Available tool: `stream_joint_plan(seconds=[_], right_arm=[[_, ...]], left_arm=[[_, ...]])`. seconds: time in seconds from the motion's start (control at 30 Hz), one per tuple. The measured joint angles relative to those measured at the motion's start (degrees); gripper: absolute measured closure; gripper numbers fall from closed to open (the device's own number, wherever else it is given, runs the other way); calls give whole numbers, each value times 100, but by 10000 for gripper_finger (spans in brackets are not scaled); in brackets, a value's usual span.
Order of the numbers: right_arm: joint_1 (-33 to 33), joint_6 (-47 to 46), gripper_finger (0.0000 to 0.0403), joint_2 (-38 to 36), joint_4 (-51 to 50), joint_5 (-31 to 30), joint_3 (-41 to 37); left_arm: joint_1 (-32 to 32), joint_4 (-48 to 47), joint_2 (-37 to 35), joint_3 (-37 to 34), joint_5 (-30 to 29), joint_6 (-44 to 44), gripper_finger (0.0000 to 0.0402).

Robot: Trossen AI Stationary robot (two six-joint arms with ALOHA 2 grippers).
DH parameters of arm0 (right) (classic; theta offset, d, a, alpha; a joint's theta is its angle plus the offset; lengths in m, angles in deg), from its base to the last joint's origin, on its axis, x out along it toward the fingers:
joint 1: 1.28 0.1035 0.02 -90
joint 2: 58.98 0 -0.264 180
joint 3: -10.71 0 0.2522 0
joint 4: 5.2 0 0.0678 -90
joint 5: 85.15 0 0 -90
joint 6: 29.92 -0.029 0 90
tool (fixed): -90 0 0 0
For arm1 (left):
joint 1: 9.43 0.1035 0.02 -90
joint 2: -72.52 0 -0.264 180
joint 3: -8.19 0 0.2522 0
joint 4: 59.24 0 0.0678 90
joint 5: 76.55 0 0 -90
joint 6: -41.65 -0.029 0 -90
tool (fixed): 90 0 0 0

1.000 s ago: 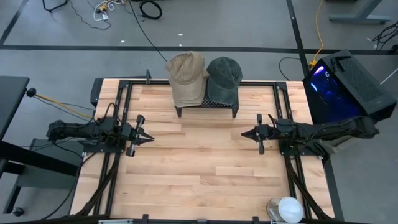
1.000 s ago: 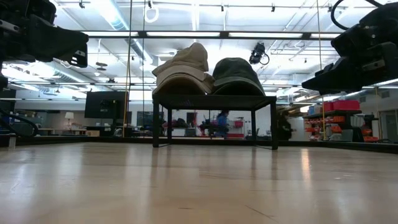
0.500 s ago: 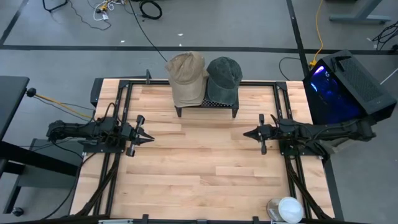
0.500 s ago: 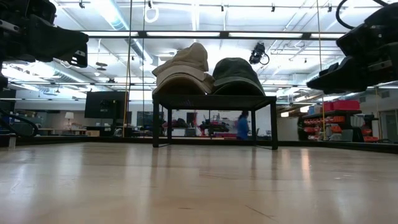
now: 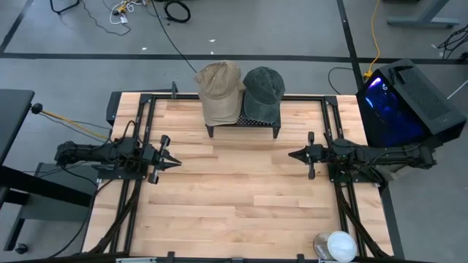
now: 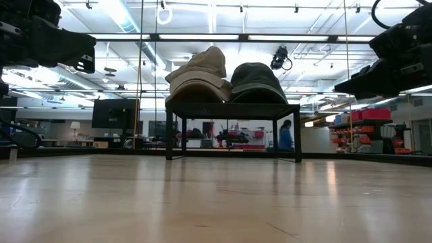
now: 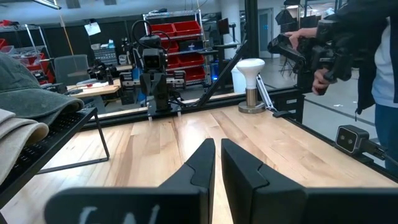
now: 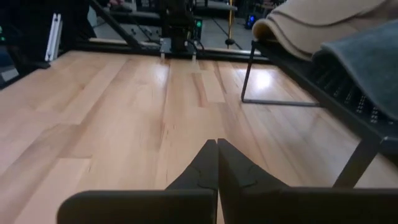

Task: Pick & Place hat
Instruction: Return to Home Position

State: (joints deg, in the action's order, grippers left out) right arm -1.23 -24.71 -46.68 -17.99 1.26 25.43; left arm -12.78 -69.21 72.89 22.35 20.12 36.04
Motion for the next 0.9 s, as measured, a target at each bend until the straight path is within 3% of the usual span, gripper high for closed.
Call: stream_joint_plan(seconds=[0.9], right_arm=[[-2, 1, 403, -920, -16, 137, 0]], left_arm=[[0, 0, 0, 2, 1, -1, 367]])
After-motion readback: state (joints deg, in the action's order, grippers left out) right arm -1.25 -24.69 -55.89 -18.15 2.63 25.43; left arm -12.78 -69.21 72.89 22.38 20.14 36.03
